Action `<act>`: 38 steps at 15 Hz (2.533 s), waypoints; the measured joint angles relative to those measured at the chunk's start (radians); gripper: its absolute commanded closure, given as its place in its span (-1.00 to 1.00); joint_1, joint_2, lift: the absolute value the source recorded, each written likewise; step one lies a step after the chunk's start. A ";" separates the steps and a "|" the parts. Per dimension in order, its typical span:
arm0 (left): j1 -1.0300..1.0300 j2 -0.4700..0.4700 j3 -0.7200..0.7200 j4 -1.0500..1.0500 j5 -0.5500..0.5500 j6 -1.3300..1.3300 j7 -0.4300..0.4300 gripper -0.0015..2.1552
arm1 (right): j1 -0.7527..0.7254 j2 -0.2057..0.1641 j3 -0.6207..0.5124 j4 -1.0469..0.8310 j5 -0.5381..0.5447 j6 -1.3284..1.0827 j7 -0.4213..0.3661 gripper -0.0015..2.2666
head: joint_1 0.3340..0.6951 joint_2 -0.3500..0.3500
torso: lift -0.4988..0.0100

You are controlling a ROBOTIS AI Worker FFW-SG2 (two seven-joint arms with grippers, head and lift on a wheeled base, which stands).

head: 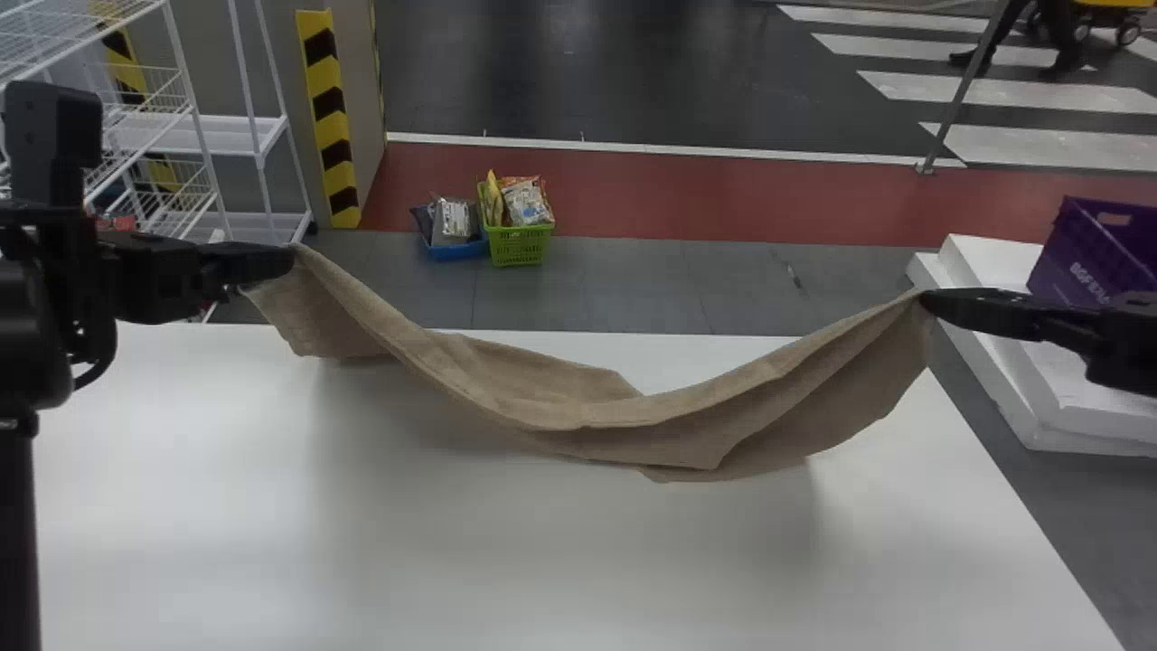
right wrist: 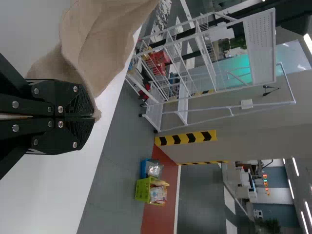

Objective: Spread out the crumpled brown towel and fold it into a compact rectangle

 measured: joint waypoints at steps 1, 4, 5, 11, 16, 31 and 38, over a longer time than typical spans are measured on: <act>-0.032 0.000 -0.002 0.035 -0.004 0.000 0.011 0.21 | -0.040 -0.002 0.002 0.042 0.000 -0.005 -0.014 0.03 | 0.07 -0.33 | 0.46; -0.123 0.000 -0.011 0.122 -0.016 0.000 0.040 0.21 | -0.159 -0.025 0.013 0.169 0.010 -0.030 -0.054 0.03 | -0.17 -0.36 | 0.46; -0.138 0.000 -0.009 0.134 -0.016 0.000 0.041 0.21 | -0.187 -0.036 0.018 0.206 0.012 -0.052 -0.068 0.03 | -0.22 -0.37 | 0.46; -0.177 0.015 0.017 0.135 -0.013 0.011 0.025 0.21 | -0.320 -0.110 0.029 0.347 0.014 -0.083 -0.103 0.03 | -0.56 -0.43 | 0.46; -0.035 0.033 0.090 -0.028 0.041 0.059 -0.037 0.21 | -0.144 -0.114 -0.002 0.212 -0.041 -0.062 -0.063 0.03 | -0.24 -0.39 | 0.46; 0.646 0.073 0.349 -0.337 0.262 -0.270 -0.165 0.21 | 0.541 -0.056 -0.068 -0.214 -0.056 -0.152 0.058 0.03 | 1.00 -0.03 | 0.46; 0.836 0.050 0.389 -0.440 0.286 -0.368 -0.238 -0.97 | 0.671 -0.028 -0.109 -0.287 -0.058 -0.241 0.058 -1.00 | 1.00 -0.05 | 0.46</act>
